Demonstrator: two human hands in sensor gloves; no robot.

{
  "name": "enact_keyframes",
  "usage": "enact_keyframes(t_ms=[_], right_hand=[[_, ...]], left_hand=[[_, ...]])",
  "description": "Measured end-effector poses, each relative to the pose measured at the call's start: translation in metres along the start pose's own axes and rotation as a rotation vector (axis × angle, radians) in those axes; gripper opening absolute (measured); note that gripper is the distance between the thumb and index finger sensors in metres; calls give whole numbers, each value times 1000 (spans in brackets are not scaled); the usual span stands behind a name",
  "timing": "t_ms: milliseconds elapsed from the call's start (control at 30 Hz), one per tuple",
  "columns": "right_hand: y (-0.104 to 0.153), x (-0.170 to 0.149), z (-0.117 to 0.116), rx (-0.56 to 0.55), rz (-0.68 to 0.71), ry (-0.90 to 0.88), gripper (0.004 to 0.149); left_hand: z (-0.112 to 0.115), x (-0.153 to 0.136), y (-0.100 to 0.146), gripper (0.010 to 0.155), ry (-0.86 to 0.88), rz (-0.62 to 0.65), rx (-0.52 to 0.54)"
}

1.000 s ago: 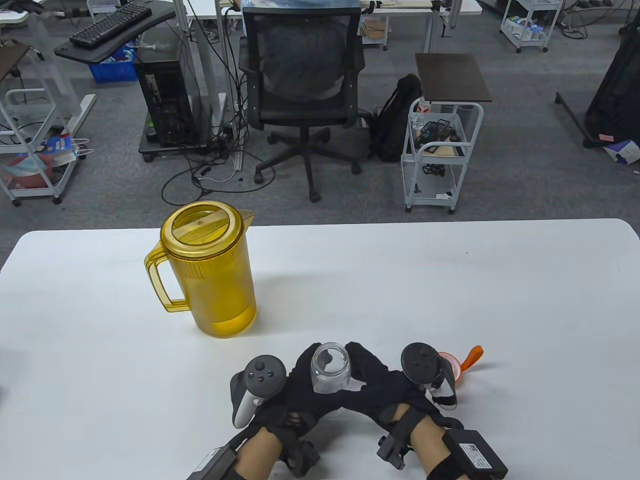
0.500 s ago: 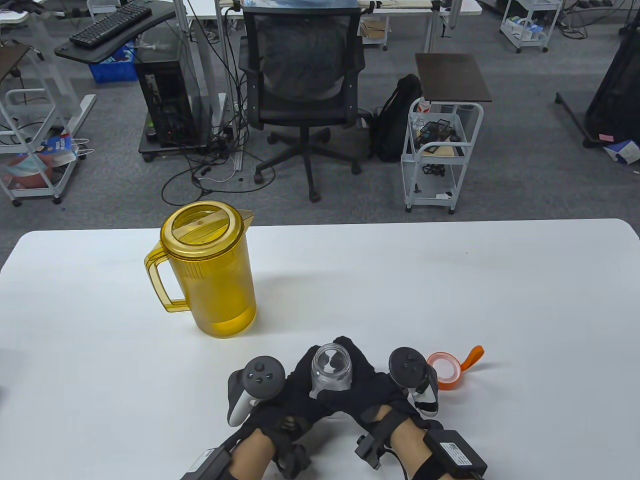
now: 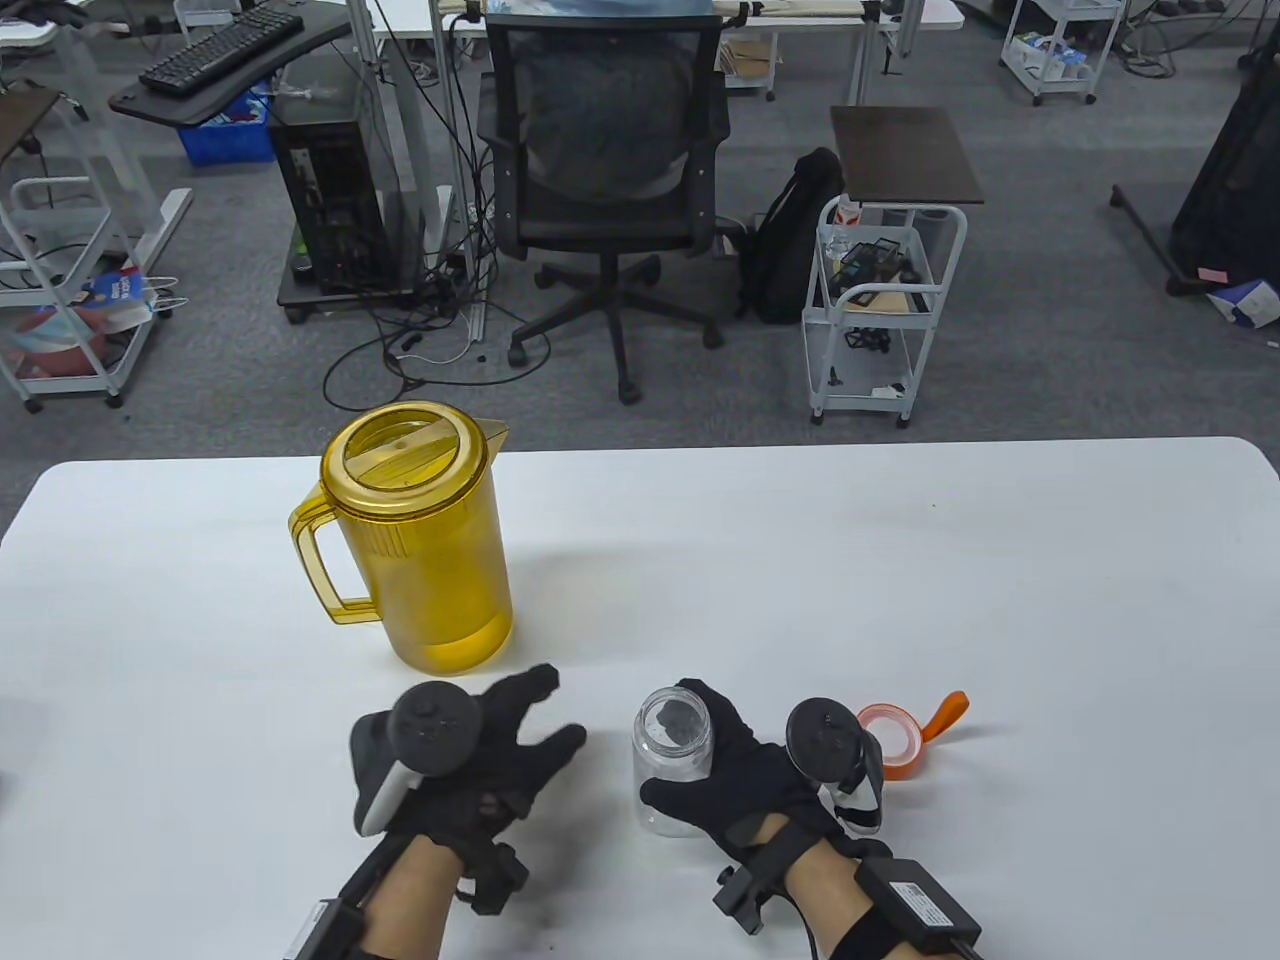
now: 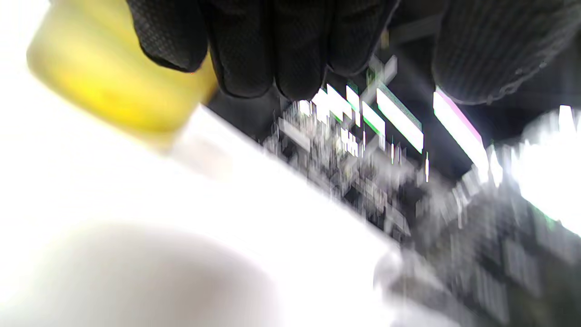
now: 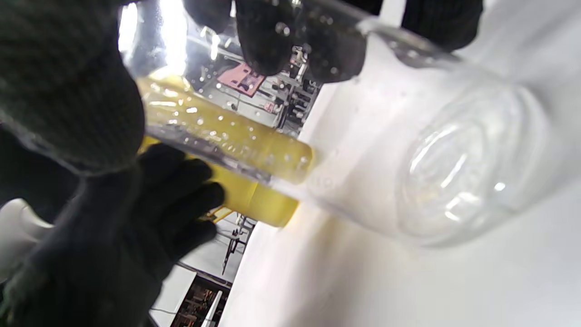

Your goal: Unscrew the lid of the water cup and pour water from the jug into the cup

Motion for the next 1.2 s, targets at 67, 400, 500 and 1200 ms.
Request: enact_keyframes(t_ms=[67,400,500,1200], right_hand=[[1,0,0,7,4,1,105],[3,-2,-1,17,16,-7,105],[4,-2,-1,21,18,-9,105],[5,-2,-2,29,23,2,105]], left_hand=[[-40,-3,0,72,100,-13,175],[-154,-54,-23,79,347,-173,610],[-155,-76,-48,84,377,-251,566],[-132,-127,-112,77,621,-260,496]])
Point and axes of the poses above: the tracker on the back of each hand, its own x axis roughly to the thumb side, its own y axis roughly from the fingertips to the wrist, z = x × y, the point moved 3 cm from there along -y, roughly from the wrist to the fingertips, and after that the axes turned 8 degrees about -z, right-handed, at the moved point
